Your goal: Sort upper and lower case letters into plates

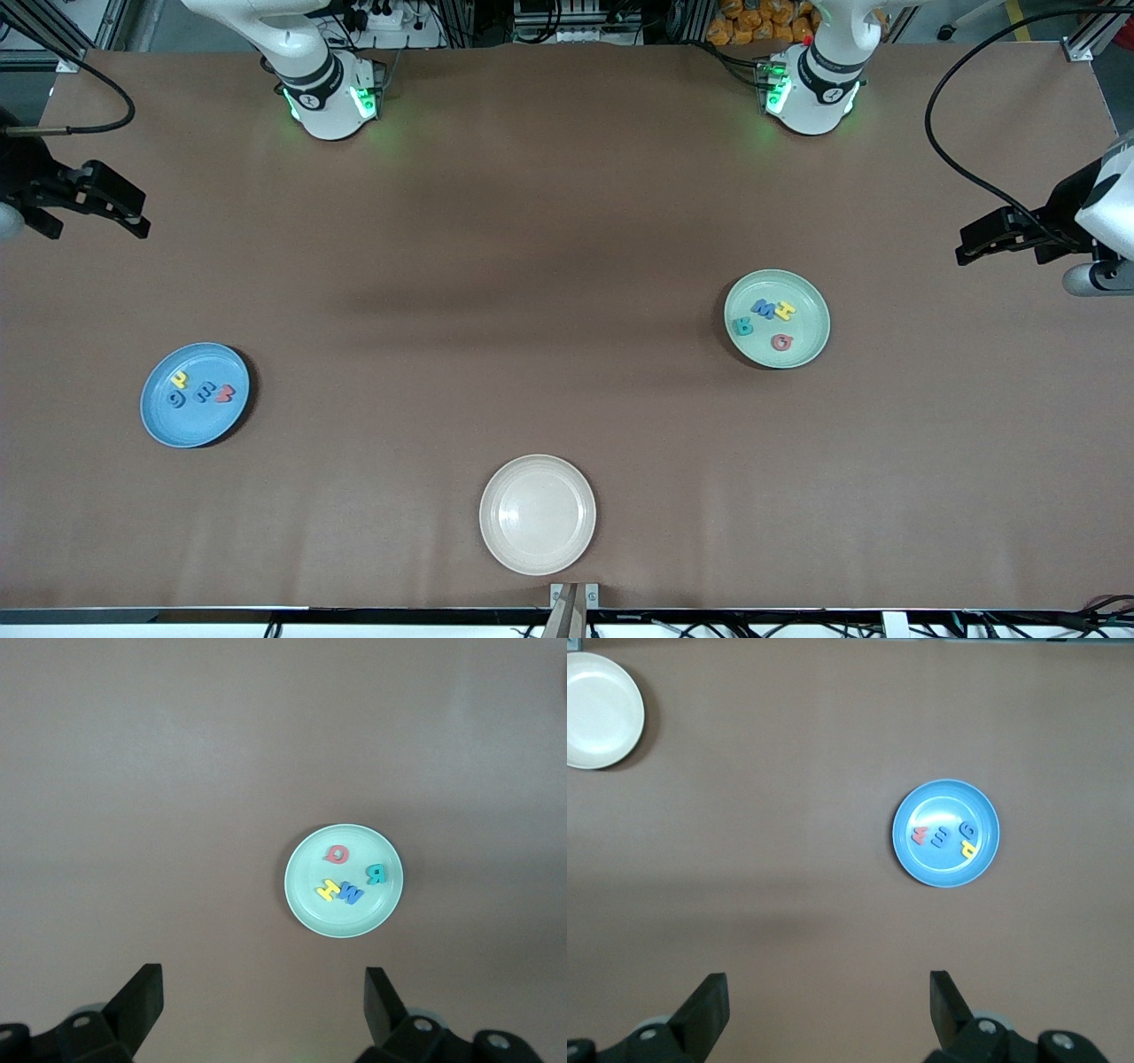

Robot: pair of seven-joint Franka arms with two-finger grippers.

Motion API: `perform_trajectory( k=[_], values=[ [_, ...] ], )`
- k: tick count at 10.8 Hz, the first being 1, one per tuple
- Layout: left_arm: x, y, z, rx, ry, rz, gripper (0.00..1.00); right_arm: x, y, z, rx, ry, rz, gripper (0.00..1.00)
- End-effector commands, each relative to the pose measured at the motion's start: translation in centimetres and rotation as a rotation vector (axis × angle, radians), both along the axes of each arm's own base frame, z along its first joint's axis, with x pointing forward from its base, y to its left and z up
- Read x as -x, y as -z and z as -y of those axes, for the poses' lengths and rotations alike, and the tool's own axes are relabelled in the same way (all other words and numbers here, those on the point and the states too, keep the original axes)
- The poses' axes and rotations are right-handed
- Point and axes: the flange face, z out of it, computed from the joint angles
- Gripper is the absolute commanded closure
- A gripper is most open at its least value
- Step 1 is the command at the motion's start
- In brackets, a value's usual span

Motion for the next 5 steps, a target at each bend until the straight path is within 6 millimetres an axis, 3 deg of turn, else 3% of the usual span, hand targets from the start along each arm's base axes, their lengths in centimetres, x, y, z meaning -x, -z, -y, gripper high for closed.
perform_trajectory(
  k=[1,5],
  values=[
    [0.0,-0.6,-0.4,-0.017,-0.087,0.002,0.0,-0.5,-0.3,-0.1,-0.015,-0.013,0.02,0.0],
    [0.2,-2.4,-0.1,-0.012,-0.132,0.039,0.0,-0.5,-0.1,-0.1,-0.007,-0.012,0.016,0.0]
  ],
)
